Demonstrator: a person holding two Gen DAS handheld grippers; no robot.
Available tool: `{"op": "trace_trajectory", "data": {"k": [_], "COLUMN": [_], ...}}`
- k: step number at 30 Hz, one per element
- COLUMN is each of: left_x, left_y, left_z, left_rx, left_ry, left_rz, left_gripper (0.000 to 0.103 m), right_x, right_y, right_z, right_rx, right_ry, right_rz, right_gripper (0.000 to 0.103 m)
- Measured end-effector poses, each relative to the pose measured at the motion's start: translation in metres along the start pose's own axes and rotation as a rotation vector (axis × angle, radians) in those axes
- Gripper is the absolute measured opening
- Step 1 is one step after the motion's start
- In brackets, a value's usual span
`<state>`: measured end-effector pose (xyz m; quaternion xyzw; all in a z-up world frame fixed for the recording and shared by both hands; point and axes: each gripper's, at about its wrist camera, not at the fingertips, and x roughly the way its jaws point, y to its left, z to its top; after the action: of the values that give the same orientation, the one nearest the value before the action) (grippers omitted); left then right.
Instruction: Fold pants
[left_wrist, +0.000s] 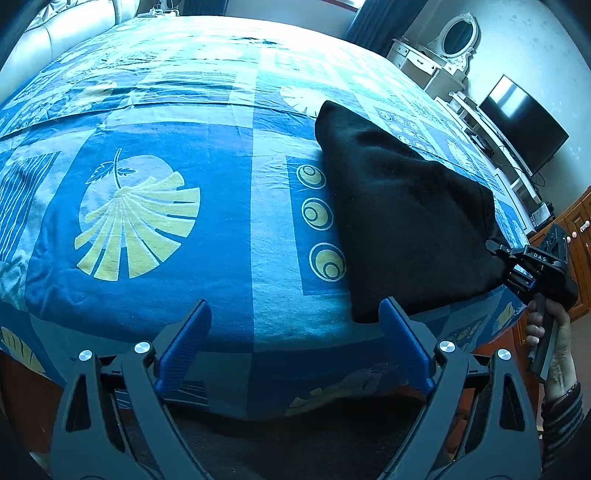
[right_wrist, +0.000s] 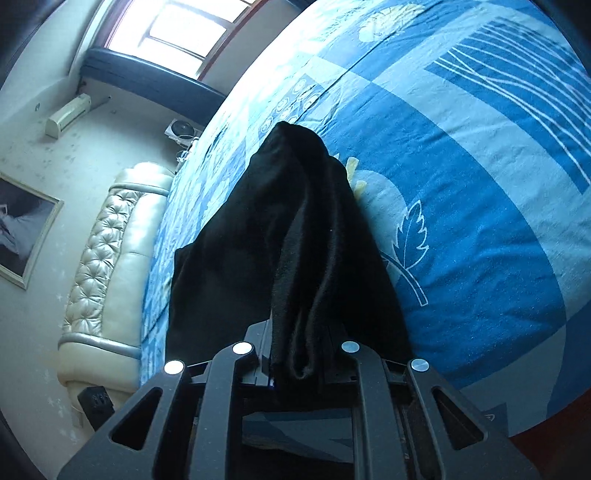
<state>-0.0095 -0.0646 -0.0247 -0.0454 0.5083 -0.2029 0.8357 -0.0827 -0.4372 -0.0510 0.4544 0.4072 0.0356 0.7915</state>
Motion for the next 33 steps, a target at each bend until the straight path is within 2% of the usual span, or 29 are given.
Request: {"op": "trace_trajectory", "data": {"k": [9,18,19,20,21,22,23,27,30,33], "left_x": [-0.001,-0.001,-0.001,-0.001,-0.001,-0.001,-0.001,0.001,0.004,0.012], "left_y": [0.002,0.003,0.004,0.004,0.004,0.004,0.005,0.009,0.007,0.001], "left_z": [0.001,0.001,0.001,0.001,0.001,0.001,0.001,0.002,0.005,0.012], "left_rx": [-0.001,-0.002,-0.002,-0.001,-0.002,-0.003,-0.01,-0.049,-0.081,-0.1], "left_ry": [-0.001,0.0,-0.002,-0.002,-0.002,-0.001,0.003,0.021,0.031,0.04], "left_rz": [0.006,0.012,0.012,0.012,0.01,0.008,-0.003,-0.062,-0.129,-0.199], "left_gripper": [0.092,0.092,0.092,0.092,0.092,0.092,0.092,0.092,0.092,0.092], "right_x": [-0.011,-0.022,-0.025,-0.026,-0.032,-0.038,-0.045,-0.064,-0.072,-0.066], "right_y": [-0.012,-0.02,-0.02,-0.019,-0.02,-0.021,-0.024,-0.031,-0.034,-0.036], "right_z": [0.001,0.003,0.004,0.004,0.004,0.004,0.004,0.002,0.001,-0.002], "right_rx": [0.044,0.074,0.074,0.079,0.091,0.096,0.099,0.154,0.177,0.2], "right_ry": [-0.005,-0.03,-0.038,-0.047,-0.066,-0.087,-0.113,-0.155,-0.181,-0.154], "right_rz": [0.048,0.046,0.037,0.027,-0.027,-0.07,-0.097,-0.035,0.028,0.095], "right_gripper": [0.02,0.023,0.027,0.036,0.047,0.064,0.064,0.065,0.07,0.072]}}
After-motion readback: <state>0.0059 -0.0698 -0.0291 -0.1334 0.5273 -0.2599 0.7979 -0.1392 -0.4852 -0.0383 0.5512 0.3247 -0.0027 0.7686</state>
